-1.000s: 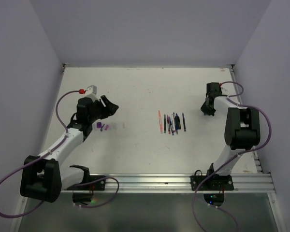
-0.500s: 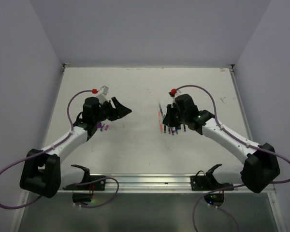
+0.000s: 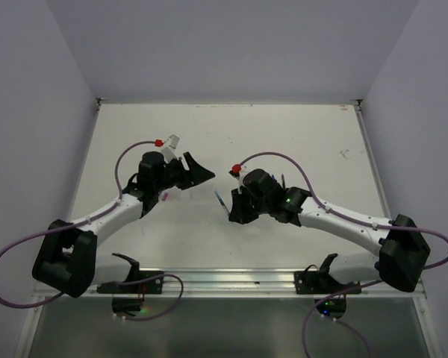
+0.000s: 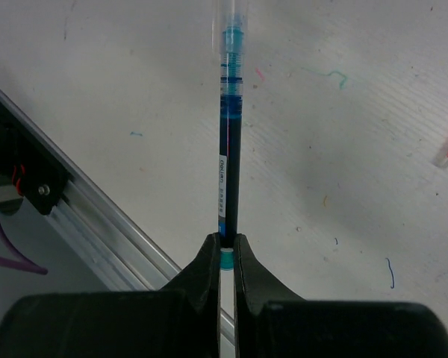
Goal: Open the pen caps
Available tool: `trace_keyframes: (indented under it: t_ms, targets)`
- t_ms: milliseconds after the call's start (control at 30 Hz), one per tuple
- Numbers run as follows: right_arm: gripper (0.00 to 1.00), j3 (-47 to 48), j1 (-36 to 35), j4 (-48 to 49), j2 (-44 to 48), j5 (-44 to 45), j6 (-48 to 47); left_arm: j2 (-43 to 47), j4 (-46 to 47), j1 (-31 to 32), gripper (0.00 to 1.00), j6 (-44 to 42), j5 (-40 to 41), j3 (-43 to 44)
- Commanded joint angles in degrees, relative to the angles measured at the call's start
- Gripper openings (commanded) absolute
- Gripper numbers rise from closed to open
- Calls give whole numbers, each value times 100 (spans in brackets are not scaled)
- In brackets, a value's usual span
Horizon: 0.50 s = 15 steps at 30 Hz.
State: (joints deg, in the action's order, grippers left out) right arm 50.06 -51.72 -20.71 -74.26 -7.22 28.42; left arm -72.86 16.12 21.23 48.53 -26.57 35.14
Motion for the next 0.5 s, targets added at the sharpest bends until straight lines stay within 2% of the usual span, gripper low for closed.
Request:
trace_keyframes:
  t_ms: [0,300,367,467]
  targets:
    - [0,337,-66,287,-89,89,84,-149,418,170,68,218,-15,20]
    - [0,443,-66,392,-194,116,67,-413,655,425,61,358,-67,2]
    - [0,452,-75,445,-229,107,75,-518,778,460,55,446,-164,-7]
    - [0,469,-75,454,-282,107,49,-580,893,478,40,482,-244,-24]
